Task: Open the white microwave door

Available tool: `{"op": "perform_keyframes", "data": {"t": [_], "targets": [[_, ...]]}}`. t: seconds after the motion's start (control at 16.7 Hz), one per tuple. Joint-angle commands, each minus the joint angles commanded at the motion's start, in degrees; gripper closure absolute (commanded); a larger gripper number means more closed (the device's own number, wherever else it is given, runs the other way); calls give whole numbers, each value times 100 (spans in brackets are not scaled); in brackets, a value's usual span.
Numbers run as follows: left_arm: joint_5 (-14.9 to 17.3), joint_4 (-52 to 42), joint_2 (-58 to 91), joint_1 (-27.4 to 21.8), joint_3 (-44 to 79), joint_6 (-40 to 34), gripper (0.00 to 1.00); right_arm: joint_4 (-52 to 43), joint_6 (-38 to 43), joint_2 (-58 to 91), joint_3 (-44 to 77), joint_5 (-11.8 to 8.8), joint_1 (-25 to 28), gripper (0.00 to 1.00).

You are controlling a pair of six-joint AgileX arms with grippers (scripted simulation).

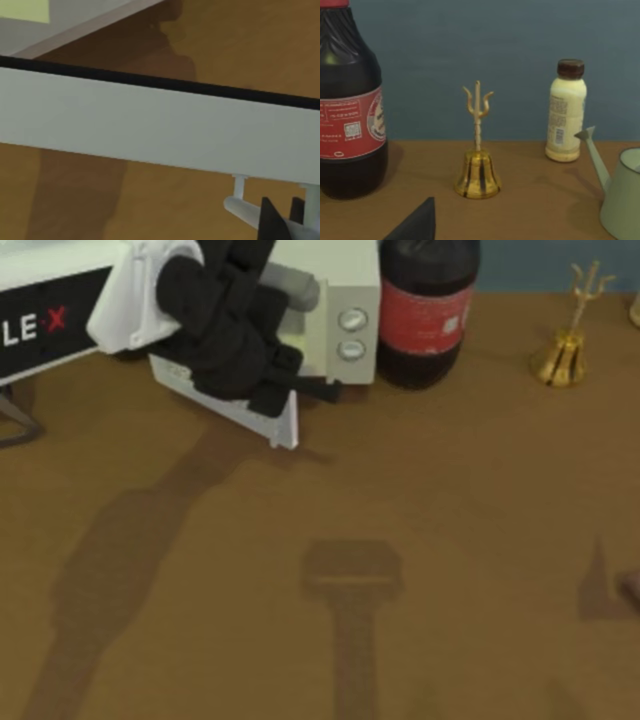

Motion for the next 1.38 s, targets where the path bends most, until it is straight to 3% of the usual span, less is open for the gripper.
{"op": "perform_keyframes", "data": {"t": [0.48,0.96,1.38], "targets": [[0,0,0,0,0,0,100,0,0,0,0,0,0,0],[364,76,-304,196,-410,620,100,0,0,0,0,0,0,0],[390,86,-332,213,-433,669,100,0,0,0,0,0,0,0]]}}
